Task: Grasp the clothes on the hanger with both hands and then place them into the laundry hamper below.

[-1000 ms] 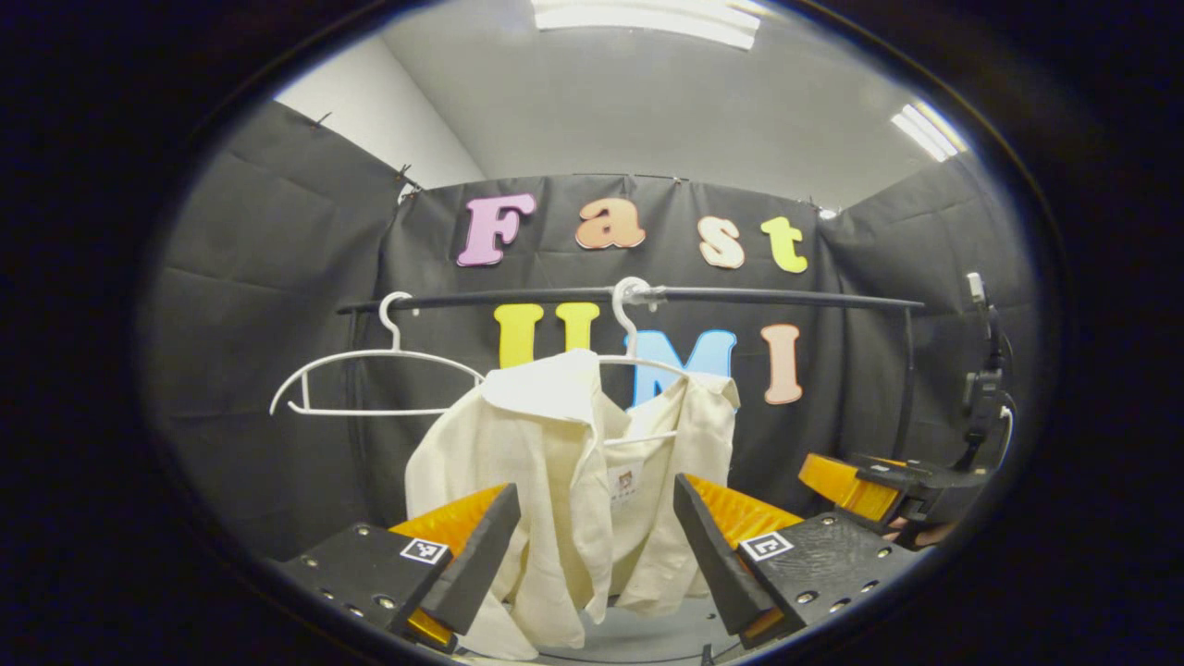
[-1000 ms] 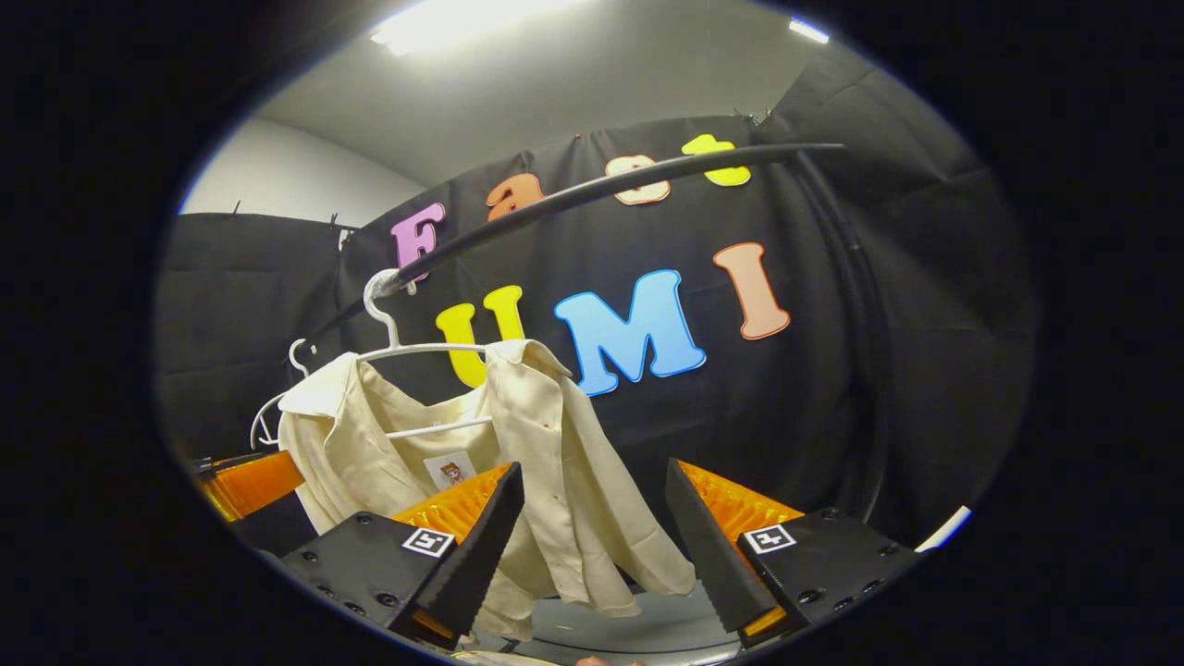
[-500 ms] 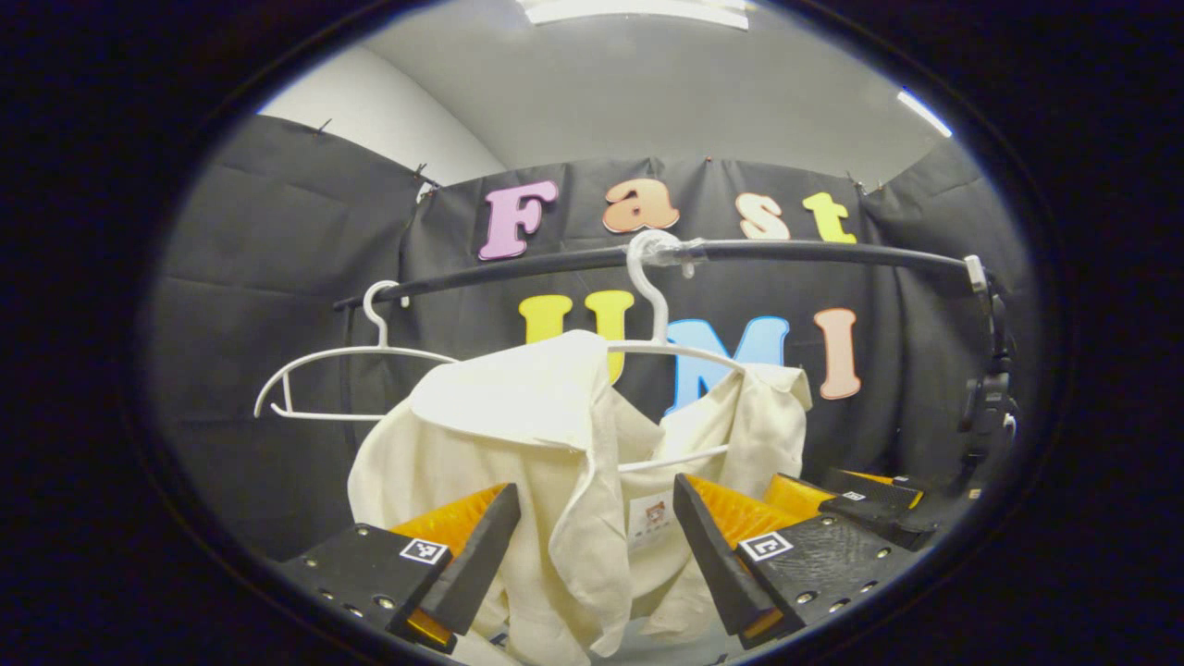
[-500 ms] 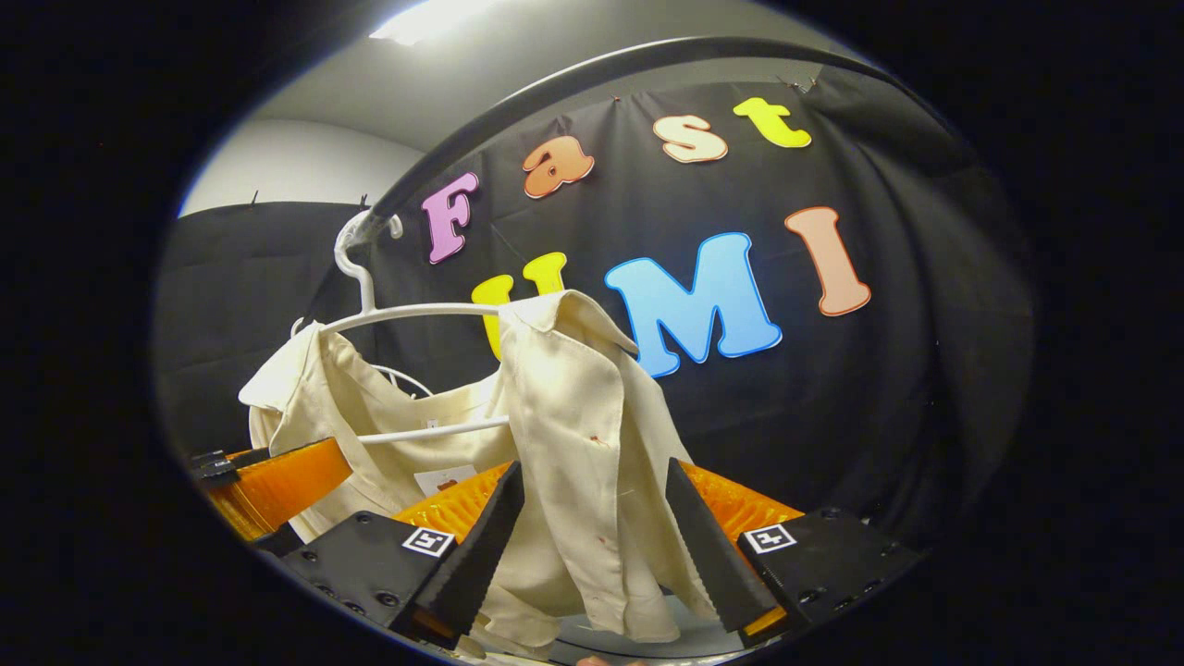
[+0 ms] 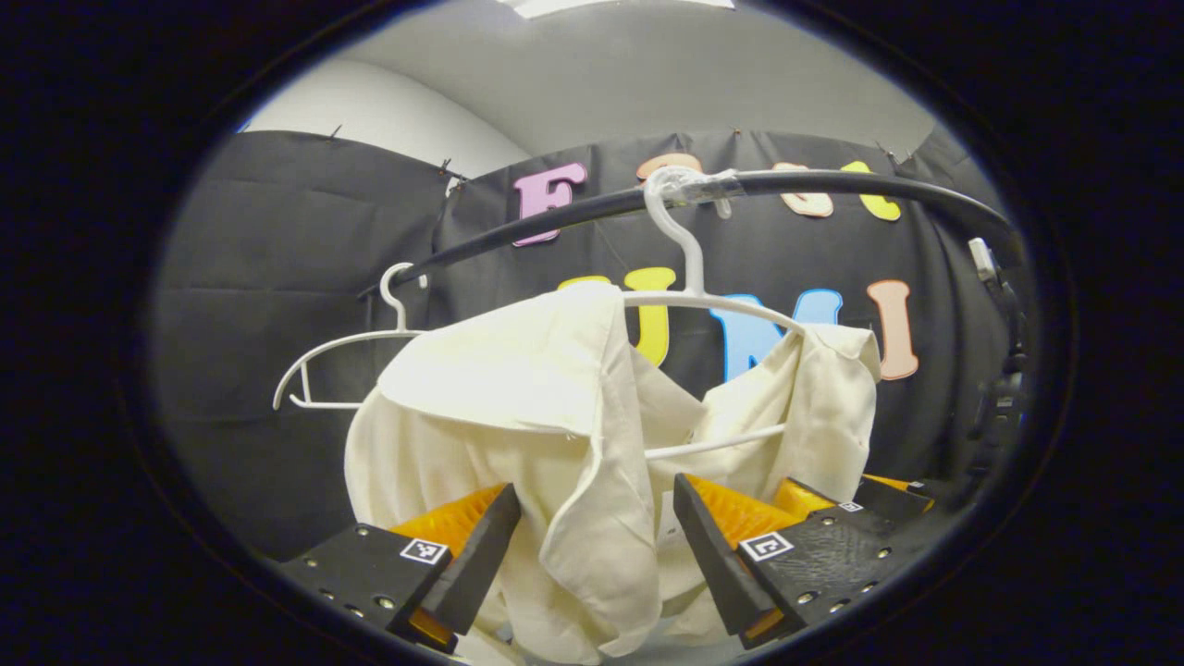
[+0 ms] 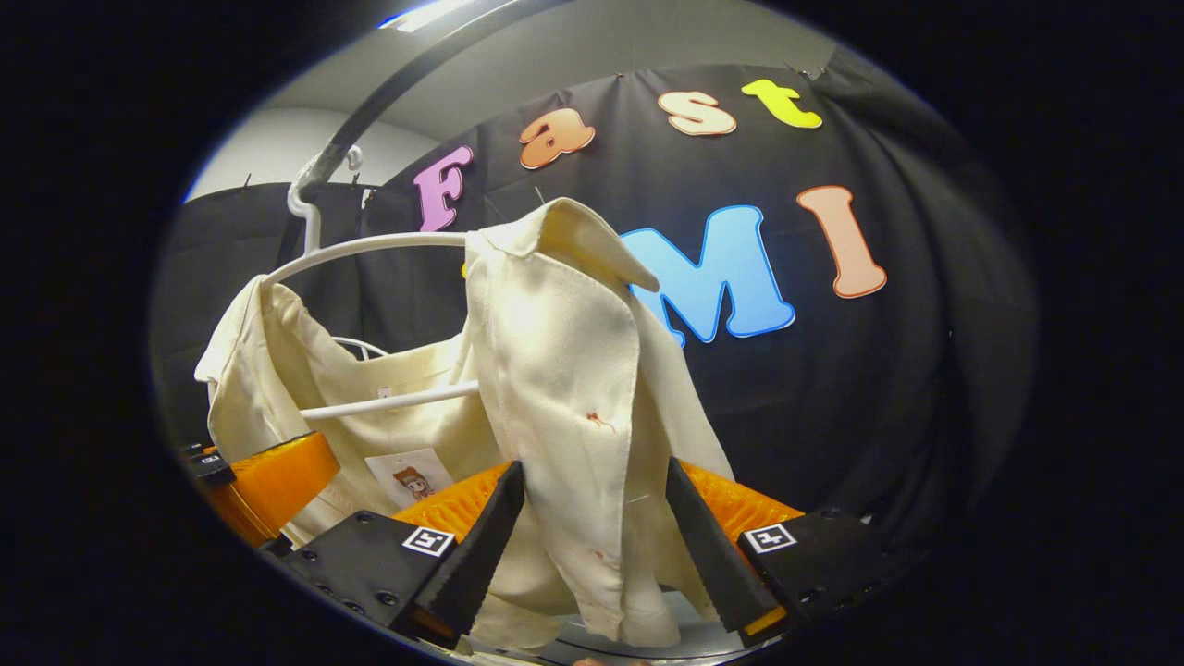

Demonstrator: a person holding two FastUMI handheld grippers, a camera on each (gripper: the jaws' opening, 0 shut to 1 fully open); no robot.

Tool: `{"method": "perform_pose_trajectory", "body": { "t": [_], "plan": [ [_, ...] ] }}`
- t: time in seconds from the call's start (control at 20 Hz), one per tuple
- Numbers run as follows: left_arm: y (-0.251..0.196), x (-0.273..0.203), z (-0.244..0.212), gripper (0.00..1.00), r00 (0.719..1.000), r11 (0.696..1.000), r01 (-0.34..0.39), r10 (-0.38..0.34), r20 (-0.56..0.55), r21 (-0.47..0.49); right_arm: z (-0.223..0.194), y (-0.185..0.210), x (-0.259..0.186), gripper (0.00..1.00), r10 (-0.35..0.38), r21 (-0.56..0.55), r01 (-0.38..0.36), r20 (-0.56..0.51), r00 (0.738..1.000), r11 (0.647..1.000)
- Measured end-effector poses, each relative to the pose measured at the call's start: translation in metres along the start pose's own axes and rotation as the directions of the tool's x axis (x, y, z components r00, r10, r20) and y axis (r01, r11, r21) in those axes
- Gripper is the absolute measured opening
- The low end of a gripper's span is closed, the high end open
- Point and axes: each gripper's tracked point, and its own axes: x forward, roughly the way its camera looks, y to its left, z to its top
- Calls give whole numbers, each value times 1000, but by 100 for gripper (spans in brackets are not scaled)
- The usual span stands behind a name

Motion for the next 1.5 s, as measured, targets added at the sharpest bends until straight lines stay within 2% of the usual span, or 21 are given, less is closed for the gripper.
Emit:
{"method": "perform_pose_trajectory", "body": {
  "t": [0.2,0.25,0.4,0.5,0.55,0.6,0.65,0.7,0.75,0.8,0.85,0.95,1.0,1.15,1.35,1.4,1.5],
  "plan": [
    [1,11,-10,99,998,996,-51,53,-27,67,2,2,16,98,-21,12,21,12,1000,1000],
    [5,17,-12,92,997,993,-70,72,-25,93,1,2,21,96,-28,9,28,14,1000,1000],
    [5,26,-12,85,996,990,-91,93,-15,108,1,9,29,94,-38,-5,38,20,999,999],
    [5,31,-16,57,997,995,-76,77,-21,70,5,11,32,72,-45,-11,46,29,999,999],
    [5,31,-17,56,998,997,-62,63,-22,54,5,13,35,66,-43,-13,43,31,999,999],
    [13,30,-16,55,996,995,-85,86,-17,45,6,14,35,51,-44,-15,45,34,998,999],
    [13,31,-20,28,998,998,-54,55,-21,25,7,15,35,31,-45,-15,45,39,998,999],
    [7,31,-23,19,999,1000,-13,13,-34,10,8,15,33,24,-45,-11,45,48,998,999],
    [5,32,-24,27,999,1000,14,-14,-34,1,9,15,32,12,-41,-7,41,54,998,999],
    [13,32,-26,21,1000,1000,-3,3,-23,-12,8,15,28,12,-37,0,37,55,998,999],
    [11,26,-22,3,999,999,41,-41,-20,-33,8,16,23,3,-26,9,25,53,998,1000],
    [11,22,-21,3,998,996,68,-69,-16,-53,6,18,21,0,-8,2,7,52,999,1000],
    [10,18,-15,2,997,994,83,-83,2,-67,7,14,17,3,-11,-2,12,59,998,1000],
    [11,1,0,2,993,990,112,-109,41,-82,12,5,6,3,-37,9,37,83,996,999],
    [25,-23,18,2,992,986,109,-100,78,-123,27,-15,-5,3,-92,41,87,116,989,995],
    [30,-27,20,2,992,985,105,-95,79,-137,31,-19,-9,7,-103,50,98,124,987,994],
    [41,-37,28,2,993,983,90,-77,89,-158,40,-27,-16,3,-125,64,116,148,981,991]
  ]
}}
